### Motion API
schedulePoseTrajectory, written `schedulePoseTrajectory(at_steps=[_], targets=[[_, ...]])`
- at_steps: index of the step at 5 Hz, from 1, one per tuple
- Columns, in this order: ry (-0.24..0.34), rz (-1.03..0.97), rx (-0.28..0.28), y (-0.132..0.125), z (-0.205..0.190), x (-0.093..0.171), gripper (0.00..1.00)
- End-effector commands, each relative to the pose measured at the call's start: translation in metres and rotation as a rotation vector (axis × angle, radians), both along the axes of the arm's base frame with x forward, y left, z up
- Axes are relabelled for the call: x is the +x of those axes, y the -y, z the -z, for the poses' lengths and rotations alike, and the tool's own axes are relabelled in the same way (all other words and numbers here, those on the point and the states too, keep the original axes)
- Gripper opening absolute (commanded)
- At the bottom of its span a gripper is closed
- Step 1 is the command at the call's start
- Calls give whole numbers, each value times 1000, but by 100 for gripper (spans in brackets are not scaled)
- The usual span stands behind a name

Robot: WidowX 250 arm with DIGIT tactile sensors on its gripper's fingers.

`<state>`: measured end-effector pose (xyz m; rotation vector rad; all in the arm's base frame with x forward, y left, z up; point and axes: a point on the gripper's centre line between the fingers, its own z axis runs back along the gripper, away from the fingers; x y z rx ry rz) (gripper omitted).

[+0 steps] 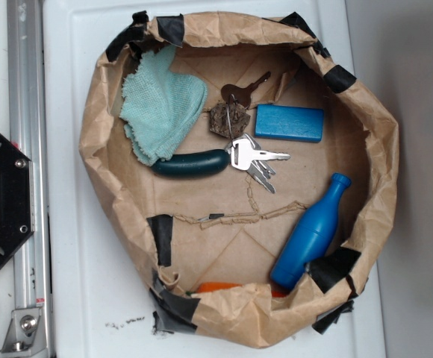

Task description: Grab the blue cloth.

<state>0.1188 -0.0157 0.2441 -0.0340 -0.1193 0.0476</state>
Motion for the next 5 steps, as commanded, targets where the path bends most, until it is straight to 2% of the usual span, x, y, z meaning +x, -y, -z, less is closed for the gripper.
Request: schedulePoseTrajectory(at_steps=[1, 2, 3, 4, 5], targets=[[0, 0, 0, 0, 0, 0, 100], [26, -2, 89, -36, 31, 50, 100], [50, 93, 97, -51, 52, 104, 100], [26, 223, 77, -51, 78, 133, 100], [-52, 377, 73, -44, 121, 125, 100]])
